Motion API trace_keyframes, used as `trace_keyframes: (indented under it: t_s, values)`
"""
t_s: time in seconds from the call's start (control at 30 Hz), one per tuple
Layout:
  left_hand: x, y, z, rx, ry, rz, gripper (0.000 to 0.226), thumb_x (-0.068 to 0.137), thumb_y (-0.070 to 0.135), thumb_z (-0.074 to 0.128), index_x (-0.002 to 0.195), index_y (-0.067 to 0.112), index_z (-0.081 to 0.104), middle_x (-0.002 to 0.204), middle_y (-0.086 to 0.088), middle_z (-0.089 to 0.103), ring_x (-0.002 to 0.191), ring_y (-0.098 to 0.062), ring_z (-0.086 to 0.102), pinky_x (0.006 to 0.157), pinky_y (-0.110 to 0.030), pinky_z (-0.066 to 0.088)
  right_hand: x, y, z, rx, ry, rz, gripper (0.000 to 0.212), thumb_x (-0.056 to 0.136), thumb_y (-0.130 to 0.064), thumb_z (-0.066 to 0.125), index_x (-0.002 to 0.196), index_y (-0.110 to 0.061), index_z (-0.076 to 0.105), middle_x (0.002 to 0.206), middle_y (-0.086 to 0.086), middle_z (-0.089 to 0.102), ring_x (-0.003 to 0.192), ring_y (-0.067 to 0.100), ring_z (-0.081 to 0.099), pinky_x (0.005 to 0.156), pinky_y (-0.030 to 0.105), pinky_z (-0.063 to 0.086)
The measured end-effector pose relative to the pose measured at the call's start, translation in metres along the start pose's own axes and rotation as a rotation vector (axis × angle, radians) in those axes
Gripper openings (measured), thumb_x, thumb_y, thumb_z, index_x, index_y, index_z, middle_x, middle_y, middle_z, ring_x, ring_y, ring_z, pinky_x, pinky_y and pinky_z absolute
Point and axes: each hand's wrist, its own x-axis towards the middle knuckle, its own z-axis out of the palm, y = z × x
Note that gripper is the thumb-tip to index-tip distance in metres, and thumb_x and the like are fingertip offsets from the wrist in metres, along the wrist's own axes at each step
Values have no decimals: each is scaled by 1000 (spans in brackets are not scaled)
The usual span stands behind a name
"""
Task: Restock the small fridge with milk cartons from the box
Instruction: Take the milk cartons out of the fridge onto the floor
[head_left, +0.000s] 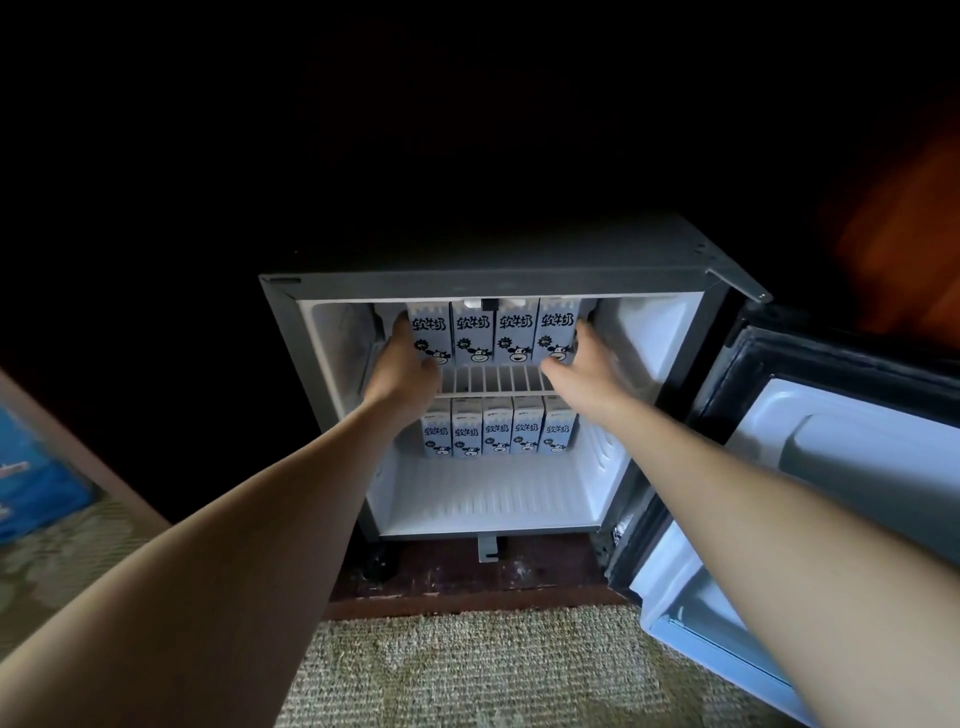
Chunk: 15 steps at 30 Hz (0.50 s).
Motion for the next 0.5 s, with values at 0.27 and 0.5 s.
trace_keyframes:
  t_s: [0.27, 0.5]
  values:
    - [0, 6, 0, -67, -23, 11, 47, 92, 14, 66, 134, 19, 46, 121, 4, 64, 97, -8, 57, 80, -22, 43, 16, 10, 3, 290, -17, 31, 49, 92, -26, 70, 136, -29, 49, 122, -10, 60, 99, 10, 60, 85, 30, 47]
    - [-9, 6, 2, -44, 103, -47, 26, 92, 20, 64, 115, 21, 50, 107, 2, 66, 87, -17, 62, 71, -33, 55, -2, 7, 0, 230, 102, 92, 33, 95, -25, 67, 121, -14, 50, 116, 1, 59, 101, 21, 58, 83, 33, 44]
